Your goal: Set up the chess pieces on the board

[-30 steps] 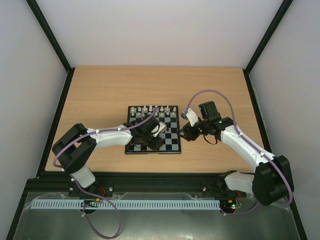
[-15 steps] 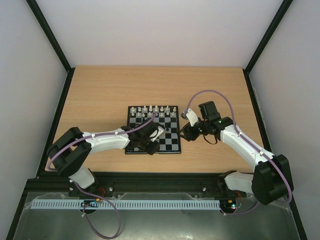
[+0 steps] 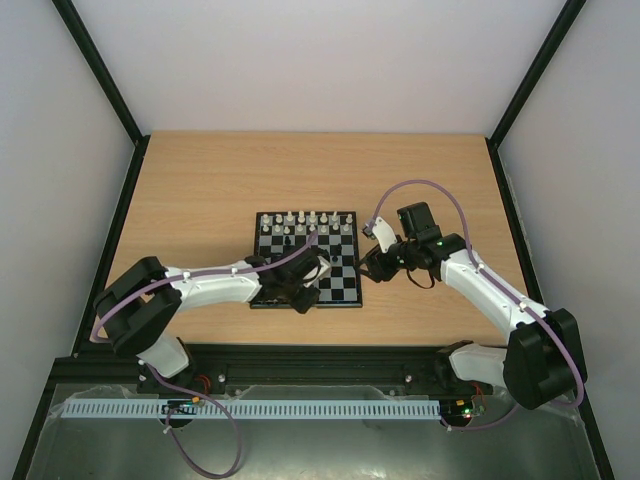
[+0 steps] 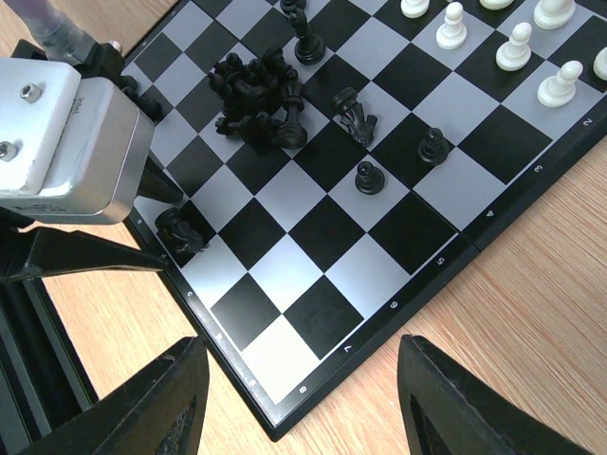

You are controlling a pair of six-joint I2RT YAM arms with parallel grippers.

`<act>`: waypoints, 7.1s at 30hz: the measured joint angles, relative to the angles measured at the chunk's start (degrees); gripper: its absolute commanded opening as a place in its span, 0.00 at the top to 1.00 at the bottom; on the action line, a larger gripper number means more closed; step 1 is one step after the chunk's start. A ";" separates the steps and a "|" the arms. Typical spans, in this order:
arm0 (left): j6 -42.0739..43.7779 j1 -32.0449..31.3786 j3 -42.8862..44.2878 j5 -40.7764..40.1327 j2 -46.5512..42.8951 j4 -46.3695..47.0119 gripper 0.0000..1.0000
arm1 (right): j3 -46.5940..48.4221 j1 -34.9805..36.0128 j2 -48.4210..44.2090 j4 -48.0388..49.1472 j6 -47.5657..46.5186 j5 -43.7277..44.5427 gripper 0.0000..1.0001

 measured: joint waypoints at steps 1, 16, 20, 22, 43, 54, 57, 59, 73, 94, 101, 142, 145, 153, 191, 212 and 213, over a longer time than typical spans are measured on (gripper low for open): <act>0.00 -0.13 0.17 -0.74 0.00 -0.35 0.55 | 0.00 0.00 0.00 0.00 0.00 0.02 0.44; 1.95 -0.20 2.97 -1.01 2.19 0.00 0.64 | 0.00 0.00 0.09 0.00 -0.17 0.00 0.43; 1.97 -0.20 2.89 -0.24 2.27 -0.28 0.67 | 0.00 0.00 0.50 0.00 -0.17 -0.04 0.43; 1.95 -0.20 2.47 0.00 2.25 -0.31 0.69 | 0.00 0.00 0.72 0.00 -0.17 -0.09 0.43; 1.97 -1.31 1.57 -1.70 1.88 -0.35 0.73 | 0.00 0.00 1.03 -0.02 -0.20 -0.87 0.43; 2.08 -2.84 1.57 -3.43 1.88 -0.81 0.74 | 0.00 0.00 1.88 -0.02 -0.20 -1.09 0.43; 2.10 -2.84 1.57 -3.48 1.86 -0.94 0.72 | 0.00 0.00 2.01 -0.02 -0.20 -1.11 0.43; 2.08 -2.84 1.57 -3.48 1.75 -1.14 0.72 | 0.00 0.00 2.01 -0.02 -0.20 -1.11 0.43; 1.29 -2.84 0.68 -3.32 0.37 -2.75 0.76 | 0.00 0.00 2.21 -0.02 -0.20 -1.22 0.43; 2.08 -2.84 1.22 -3.10 2.03 0.55 0.77 | 0.00 0.00 2.25 -0.02 -0.22 -1.25 0.43; 2.03 -2.95 1.27 -3.08 2.01 0.52 0.72 | 0.00 0.00 2.54 -0.02 -0.28 -1.27 0.43; -6.47 -3.48 -10.10 -5.70 -10.45 25.88 0.83 | 17.64 0.00 23.67 -12.87 9.05 -21.73 0.48; -6.47 -3.48 -9.99 -5.55 -10.45 26.47 0.83 | 17.46 0.33 23.98 -12.90 9.27 -23.80 0.50; -6.67 -3.48 -10.01 -4.85 -11.13 27.23 0.83 | 16.37 1.29 25.55 -12.90 9.57 -27.47 0.54; -11.30 -0.33 2.86 -12.17 -23.50 3.32 0.01 | 19.02 2.73 18.18 -10.73 4.83 -7.15 0.97; -5.18 17.84 1.62 -25.11 -26.43 0.76 0.01 | 13.77 24.00 16.37 -9.22 -5.90 18.43 0.99; -5.57 18.38 1.33 -24.74 -26.43 0.79 0.01 | 13.77 24.22 16.79 -9.11 -6.01 18.58 0.99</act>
